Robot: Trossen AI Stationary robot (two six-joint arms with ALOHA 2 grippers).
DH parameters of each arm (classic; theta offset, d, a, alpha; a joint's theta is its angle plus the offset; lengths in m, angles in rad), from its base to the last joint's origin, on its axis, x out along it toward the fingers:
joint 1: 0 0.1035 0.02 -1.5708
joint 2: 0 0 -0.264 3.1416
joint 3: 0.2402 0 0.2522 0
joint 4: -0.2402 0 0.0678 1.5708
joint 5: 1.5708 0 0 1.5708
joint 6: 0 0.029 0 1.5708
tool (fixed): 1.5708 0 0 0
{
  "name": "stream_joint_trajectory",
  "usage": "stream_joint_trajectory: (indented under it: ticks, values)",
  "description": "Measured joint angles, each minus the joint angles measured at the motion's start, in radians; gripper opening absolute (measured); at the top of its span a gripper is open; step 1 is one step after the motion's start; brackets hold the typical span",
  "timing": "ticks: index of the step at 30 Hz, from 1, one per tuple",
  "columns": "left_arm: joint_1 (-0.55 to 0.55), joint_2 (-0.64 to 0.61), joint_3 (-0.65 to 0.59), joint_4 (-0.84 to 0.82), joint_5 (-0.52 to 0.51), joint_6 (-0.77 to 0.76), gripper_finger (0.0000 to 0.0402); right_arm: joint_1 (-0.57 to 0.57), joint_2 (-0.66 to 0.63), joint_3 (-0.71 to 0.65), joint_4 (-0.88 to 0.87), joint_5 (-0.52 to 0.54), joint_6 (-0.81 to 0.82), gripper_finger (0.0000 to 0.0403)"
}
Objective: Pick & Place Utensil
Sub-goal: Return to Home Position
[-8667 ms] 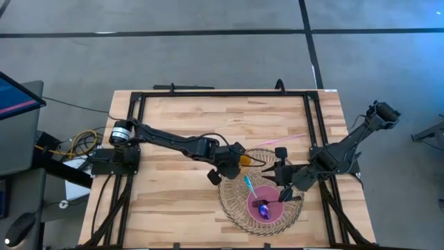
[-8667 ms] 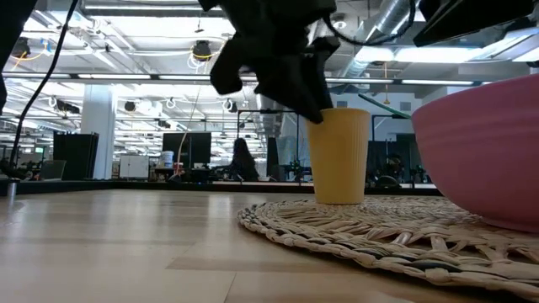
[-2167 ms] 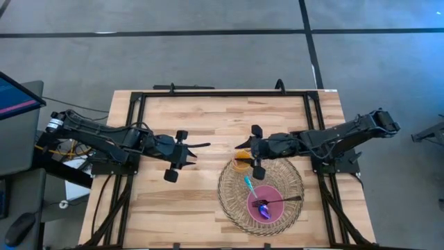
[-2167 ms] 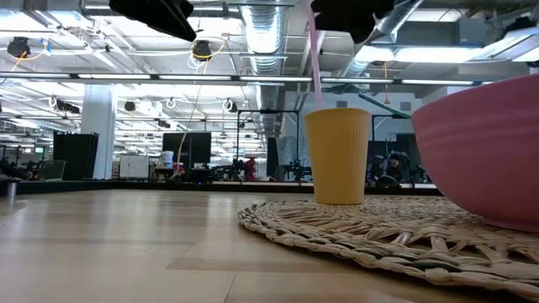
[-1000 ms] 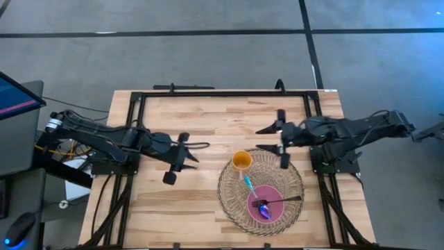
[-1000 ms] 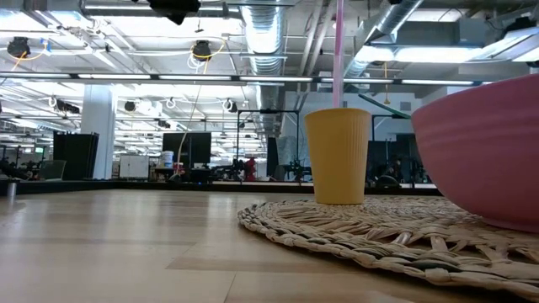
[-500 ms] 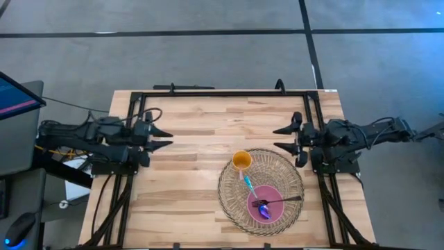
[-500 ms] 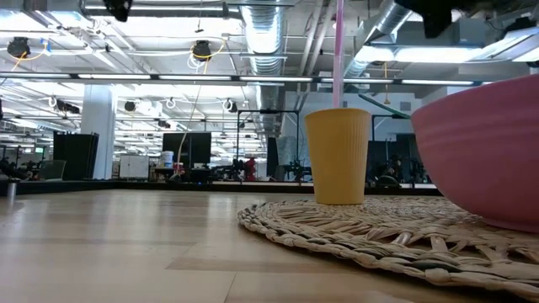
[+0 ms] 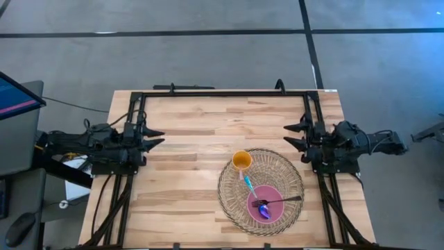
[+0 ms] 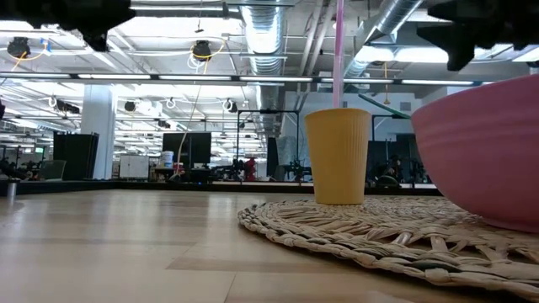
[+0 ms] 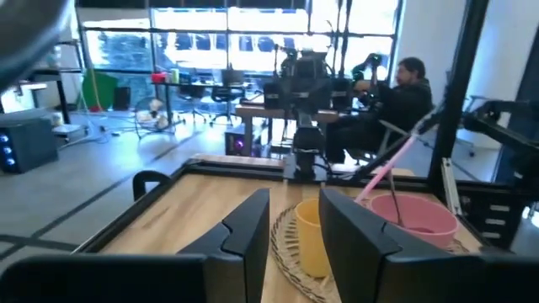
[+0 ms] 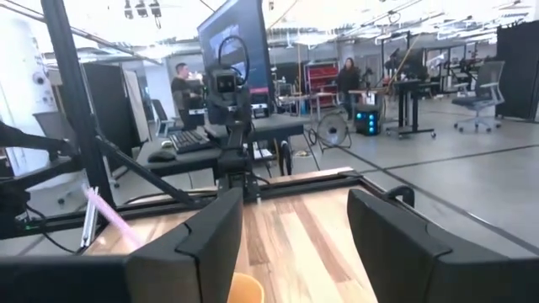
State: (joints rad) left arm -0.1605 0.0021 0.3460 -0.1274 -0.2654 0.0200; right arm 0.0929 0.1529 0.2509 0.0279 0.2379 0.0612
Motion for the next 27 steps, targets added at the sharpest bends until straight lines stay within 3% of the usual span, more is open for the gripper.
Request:
stream_joint_trajectory:
  ticks: [7,14,27]
  values:
    - [0.0,-0.003,-0.119,0.115,0.006,-0.052,0.0106,-0.003,-0.153,-0.109,-0.005,0.0,0.016,0.0209]
    - [0.0,-0.003,-0.253,0.366,0.011,-0.021,0.0106,-0.004,-0.151,-0.167,0.008,0.035,0.048,0.0209]
    - [0.0,0.001,-0.341,0.402,-0.049,-0.02,0.0106,-0.004,-0.15,-0.175,-0.054,0.063,0.053,0.0208]
